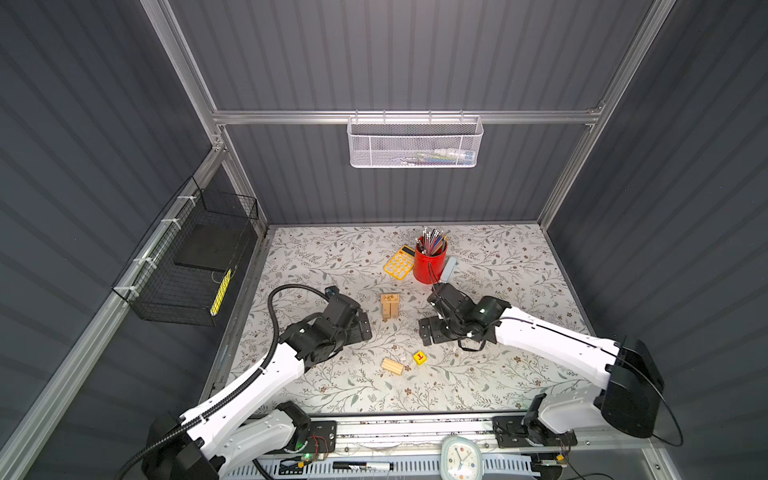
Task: Build the wood block tower
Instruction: 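Move the left gripper over the plain wooden block while the right gripper withdraws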
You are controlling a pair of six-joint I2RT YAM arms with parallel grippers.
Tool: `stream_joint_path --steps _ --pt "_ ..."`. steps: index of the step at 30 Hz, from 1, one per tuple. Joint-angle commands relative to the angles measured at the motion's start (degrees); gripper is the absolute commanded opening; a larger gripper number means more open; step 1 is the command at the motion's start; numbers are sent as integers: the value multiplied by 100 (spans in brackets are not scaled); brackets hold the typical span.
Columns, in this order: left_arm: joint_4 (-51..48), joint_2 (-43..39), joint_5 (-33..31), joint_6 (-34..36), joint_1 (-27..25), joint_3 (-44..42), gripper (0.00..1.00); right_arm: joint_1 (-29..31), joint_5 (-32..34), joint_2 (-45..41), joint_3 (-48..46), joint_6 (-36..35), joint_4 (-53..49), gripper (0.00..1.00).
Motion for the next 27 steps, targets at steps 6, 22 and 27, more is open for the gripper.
stream_joint_path --steps 6,22,27 --pt "-501 885 -539 -1041 -1442 479 100 -202 -775 -1183 -1158 -303 493 99" --pt "-469 3056 -318 -1071 -2864 1245 100 -1470 -2130 -2290 -2391 -444 955 99" --pt "-397 3114 -377 -1106 -2857 1069 99 -1531 -2399 -2480 -2628 -430 1303 99"
